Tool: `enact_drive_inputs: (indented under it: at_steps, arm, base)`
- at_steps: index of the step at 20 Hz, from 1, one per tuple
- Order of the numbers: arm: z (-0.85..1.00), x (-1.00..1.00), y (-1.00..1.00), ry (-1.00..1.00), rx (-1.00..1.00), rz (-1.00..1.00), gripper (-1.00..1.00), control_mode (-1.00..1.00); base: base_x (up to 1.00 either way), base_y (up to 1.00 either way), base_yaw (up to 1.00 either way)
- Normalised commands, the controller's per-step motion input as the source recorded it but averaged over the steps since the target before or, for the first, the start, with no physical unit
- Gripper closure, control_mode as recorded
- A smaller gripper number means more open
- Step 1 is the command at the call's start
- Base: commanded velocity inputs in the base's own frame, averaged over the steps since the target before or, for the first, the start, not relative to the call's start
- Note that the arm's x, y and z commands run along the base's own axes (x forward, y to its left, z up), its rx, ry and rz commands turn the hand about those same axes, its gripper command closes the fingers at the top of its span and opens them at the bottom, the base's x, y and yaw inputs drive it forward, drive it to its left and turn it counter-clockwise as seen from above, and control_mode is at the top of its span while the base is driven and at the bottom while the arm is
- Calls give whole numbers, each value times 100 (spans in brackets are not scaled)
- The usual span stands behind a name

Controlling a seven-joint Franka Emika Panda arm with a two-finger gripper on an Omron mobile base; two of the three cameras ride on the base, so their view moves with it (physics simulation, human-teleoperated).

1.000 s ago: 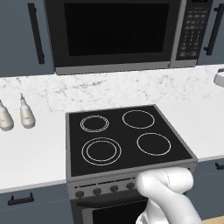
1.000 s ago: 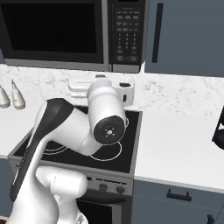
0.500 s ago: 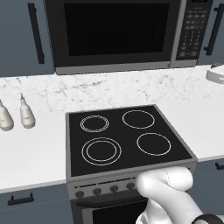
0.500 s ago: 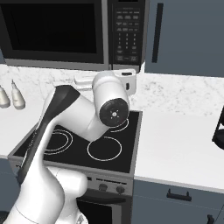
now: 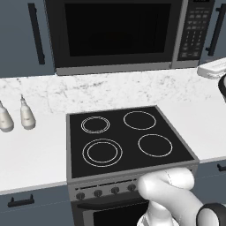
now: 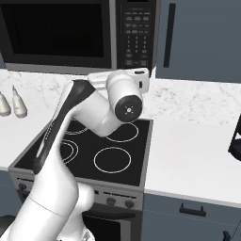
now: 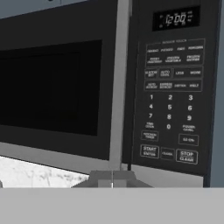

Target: Open the microwave, place the bowl with waffle inside the microwave, then close the microwave door and turn it on.

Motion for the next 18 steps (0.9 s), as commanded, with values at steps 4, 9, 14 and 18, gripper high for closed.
enact_drive_inputs:
  at_steps: [4,9,14,18]
  arm:
    - [0,30,-3,0,0,0,100,-100]
    - [0,11,-15,-1,0,0,100,-100]
    - [0,11,-2,0,0,-10,100,-100]
    - [0,29,0,0,-1,-14,100,-100]
  base:
    - [0,0,0]
    - [0,0,0]
    - [0,0,0]
    - [0,0,0]
